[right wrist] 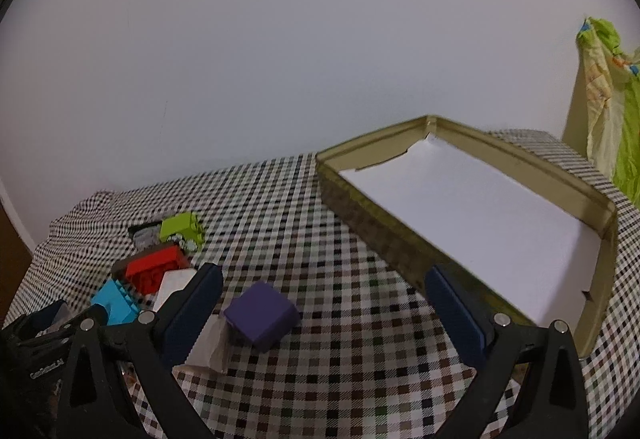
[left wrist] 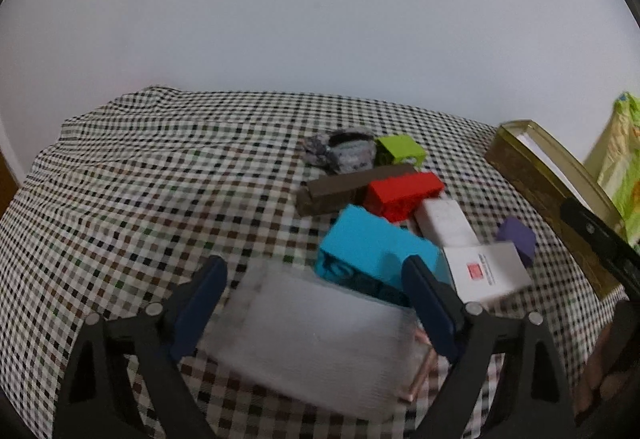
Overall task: Organize rigid objects
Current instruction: 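Grasp the clear plastic box with the left tool while the right tool grasps the purple cube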
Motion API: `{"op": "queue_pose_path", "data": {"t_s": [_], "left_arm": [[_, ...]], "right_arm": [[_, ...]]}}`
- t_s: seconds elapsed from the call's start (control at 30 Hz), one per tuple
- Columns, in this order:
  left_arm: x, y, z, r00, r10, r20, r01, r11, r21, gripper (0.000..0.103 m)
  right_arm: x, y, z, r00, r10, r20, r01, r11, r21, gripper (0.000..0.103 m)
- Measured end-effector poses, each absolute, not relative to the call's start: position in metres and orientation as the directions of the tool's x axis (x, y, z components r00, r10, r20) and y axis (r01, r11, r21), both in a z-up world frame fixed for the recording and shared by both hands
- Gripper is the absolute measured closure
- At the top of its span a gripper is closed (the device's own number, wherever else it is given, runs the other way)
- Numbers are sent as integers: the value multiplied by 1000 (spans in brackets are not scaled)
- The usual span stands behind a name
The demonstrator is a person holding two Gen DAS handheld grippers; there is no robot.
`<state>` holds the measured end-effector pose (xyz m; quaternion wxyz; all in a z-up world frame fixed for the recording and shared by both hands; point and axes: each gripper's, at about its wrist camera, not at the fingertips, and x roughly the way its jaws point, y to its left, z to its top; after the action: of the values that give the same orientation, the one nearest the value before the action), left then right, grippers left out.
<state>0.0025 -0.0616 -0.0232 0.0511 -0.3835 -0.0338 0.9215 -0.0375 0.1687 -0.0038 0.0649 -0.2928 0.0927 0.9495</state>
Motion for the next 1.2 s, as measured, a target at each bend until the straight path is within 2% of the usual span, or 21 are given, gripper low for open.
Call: {"op": "queue_pose_path", "data": {"t_s": [0.17,0.5,0.67,0.8,0.83,0.87,0.93,1.1,1.17,1.2], "left_arm": [[21,-63,-31,-659,150,-737,-128,-988,-87,12],[30,-80,-32,-653,130,-746,-97,-991,-87,14],[39,-95,-31,-655,168,-737,-108,-986,-129,15],[39,-106,-28,-667,186,-722,-83,-981,-176,17],[40,-108,-26,-674,185,-715,-81,-981,-178,21],[41,-110,-22,-685,187,-705,-78,-980,-183,36],[40,-113,-17,-690,206,-694,-84,-975,-206,52],[35,-117,-20,-674,195,-712,-75,-978,-197,51],[34,-124,-21,-669,217,-711,-65,-970,-235,29],[36,-129,-18,-675,227,-702,-60,-965,-254,24]], "right_arm": [[-42,166,-8,-799,71,-598,-173,-978,115,1],[-40,177,-11,-796,60,-602,-184,-972,147,1],[-40,173,-11,-805,-27,-593,-114,-974,198,1],[-38,159,-10,-806,-47,-590,-58,-986,159,1],[-37,158,-10,-805,-54,-590,-50,-986,159,1],[-38,160,-10,-803,-58,-593,-49,-985,164,1],[-38,165,-13,-793,-49,-607,-68,-983,168,1],[-40,182,-20,-782,-47,-621,-111,-970,214,1],[-40,183,-19,-787,-46,-615,-114,-969,218,1],[-40,182,-19,-787,-47,-615,-109,-971,214,1]]}}
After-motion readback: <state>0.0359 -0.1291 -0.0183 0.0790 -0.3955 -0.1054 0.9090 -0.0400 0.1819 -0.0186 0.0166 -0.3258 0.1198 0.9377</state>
